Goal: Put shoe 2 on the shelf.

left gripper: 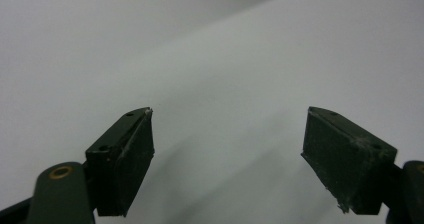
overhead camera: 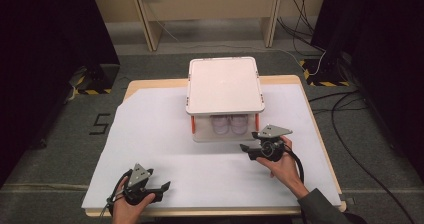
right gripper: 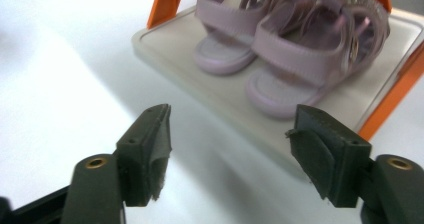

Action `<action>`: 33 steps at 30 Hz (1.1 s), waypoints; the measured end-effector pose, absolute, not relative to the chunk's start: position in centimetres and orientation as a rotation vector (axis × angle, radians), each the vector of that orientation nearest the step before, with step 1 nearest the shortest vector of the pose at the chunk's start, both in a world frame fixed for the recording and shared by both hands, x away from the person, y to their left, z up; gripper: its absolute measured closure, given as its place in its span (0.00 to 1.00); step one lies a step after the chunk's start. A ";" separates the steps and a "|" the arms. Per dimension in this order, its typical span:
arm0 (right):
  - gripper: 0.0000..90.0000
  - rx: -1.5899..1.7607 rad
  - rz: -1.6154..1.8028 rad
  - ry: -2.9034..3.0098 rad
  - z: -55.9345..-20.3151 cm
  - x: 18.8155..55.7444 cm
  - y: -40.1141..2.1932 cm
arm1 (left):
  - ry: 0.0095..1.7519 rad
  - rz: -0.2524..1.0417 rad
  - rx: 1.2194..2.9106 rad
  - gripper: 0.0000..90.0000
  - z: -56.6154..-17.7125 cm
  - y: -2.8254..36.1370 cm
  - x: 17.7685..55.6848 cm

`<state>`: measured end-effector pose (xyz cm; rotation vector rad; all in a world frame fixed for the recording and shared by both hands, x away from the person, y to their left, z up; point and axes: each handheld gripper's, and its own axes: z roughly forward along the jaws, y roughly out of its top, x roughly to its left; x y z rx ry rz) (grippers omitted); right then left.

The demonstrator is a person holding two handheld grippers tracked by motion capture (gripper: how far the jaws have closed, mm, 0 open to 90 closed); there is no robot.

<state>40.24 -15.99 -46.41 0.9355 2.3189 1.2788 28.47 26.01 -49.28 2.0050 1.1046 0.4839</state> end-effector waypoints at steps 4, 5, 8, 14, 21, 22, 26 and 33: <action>0.32 0.954 1.330 2.335 -46.5 39.1 -16.7 | 1.104 0.484 2.004 0.22 -49.3 26.0 28.5; 0.30 0.957 1.343 2.342 -46.5 38.8 -16.8 | 1.104 0.484 2.003 0.22 -49.3 26.0 28.5; 0.28 0.953 1.371 2.348 -46.5 37.4 -17.3 | 1.103 0.484 2.008 0.22 -49.3 26.0 28.4; 0.25 0.970 1.408 2.352 -46.7 36.2 -18.2 | 1.104 0.484 2.007 0.22 -49.3 26.0 28.5; 0.19 1.007 1.420 2.327 -47.0 34.9 -19.3 | 1.100 0.481 2.015 0.22 -49.3 25.9 28.5; 0.19 1.014 1.413 2.325 -47.1 34.8 -19.4 | 1.099 0.480 2.016 0.22 -49.3 25.9 28.5; 0.19 1.031 1.397 2.317 -47.4 34.3 -20.0 | 1.099 0.478 2.015 0.22 -49.4 25.9 28.5; 0.18 1.057 1.377 2.310 -47.8 33.6 -20.9 | 1.098 0.475 2.017 0.22 -49.4 25.9 28.5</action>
